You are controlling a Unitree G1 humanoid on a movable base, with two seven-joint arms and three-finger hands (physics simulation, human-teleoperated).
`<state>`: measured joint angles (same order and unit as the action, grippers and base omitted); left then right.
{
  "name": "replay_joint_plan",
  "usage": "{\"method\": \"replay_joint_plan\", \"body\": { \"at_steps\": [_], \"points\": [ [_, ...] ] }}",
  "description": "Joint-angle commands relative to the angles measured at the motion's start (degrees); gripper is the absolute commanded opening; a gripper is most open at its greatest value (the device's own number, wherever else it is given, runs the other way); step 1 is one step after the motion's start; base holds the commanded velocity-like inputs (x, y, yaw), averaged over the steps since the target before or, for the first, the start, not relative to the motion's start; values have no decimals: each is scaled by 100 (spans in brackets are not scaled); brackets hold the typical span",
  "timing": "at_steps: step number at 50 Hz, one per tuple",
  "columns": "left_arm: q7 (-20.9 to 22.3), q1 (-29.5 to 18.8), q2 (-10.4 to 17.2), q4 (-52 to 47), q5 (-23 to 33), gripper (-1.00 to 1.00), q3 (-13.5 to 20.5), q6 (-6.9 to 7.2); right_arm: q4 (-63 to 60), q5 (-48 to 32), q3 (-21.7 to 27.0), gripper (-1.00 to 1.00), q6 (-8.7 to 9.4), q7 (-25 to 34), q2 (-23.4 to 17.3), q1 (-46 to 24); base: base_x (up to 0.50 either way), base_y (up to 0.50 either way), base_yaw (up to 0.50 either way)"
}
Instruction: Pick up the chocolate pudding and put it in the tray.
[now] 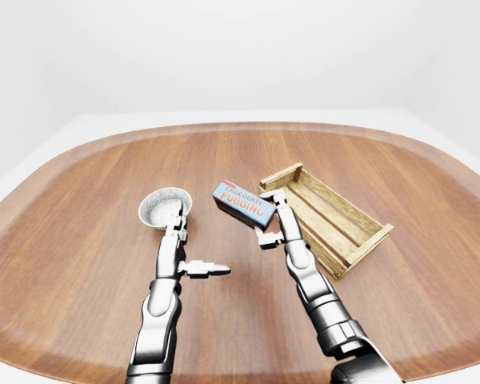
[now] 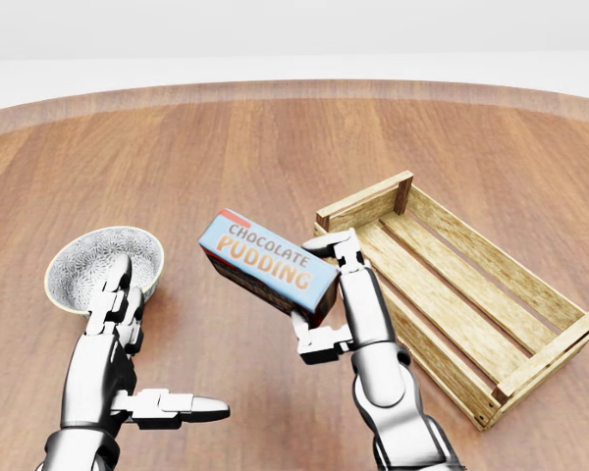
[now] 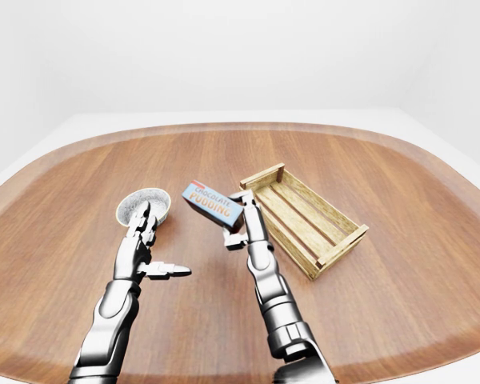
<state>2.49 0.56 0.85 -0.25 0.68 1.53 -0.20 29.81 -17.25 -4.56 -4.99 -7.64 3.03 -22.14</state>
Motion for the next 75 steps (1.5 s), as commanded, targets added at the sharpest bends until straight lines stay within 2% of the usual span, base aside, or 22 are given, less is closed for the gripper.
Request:
{"method": "replay_joint_plan", "body": {
  "at_steps": [1,3,15,16,35,45,49,57,65,68,75],
  "points": [
    [50,-12,16,-5,-35,100,4,6,1713,-43,283,-100,-1,-442,-182,-1256,0,0,0],
    [49,-20,17,9,-36,100,7,0,1688,-21,333,-100,-1,-377,-218,-1514,0,0,0],
    [57,-14,19,-37,-54,100,12,39,3434,131,560,-100,-1,-558,-424,-2785,0,0,0],
    [58,-15,19,-30,-55,100,12,34,3833,-53,510,-100,-1,-788,-475,-2893,0,0,0],
    [97,7,19,-56,-55,100,-4,42,4259,-24,848,-100,-1,-701,-913,-4404,0,0,0],
    [118,-13,25,4,-63,100,7,5,4485,-53,984,-100,-1,-886,-1087,-4626,0,0,0],
    [122,1,22,-45,-59,100,0,41,4531,-67,1056,-100,-1,-977,-1181,-4643,0,0,0],
    [127,-25,24,15,-69,100,11,11,4599,-93,1175,-100,-1,-1157,-1367,-4588,0,0,0],
    [122,-29,21,-22,-80,100,12,54,4622,-145,1226,-100,-1,-1261,-1542,-4497,0,0,0],
    [116,-44,22,23,-82,100,18,23,4626,-148,1258,-100,-1,-1278,-1646,-4450,0,0,0],
    [102,-39,20,-33,-81,100,10,77,4644,-180,1298,-100,-1,-1414,-1843,-4299,0,0,0]
  ]
}}
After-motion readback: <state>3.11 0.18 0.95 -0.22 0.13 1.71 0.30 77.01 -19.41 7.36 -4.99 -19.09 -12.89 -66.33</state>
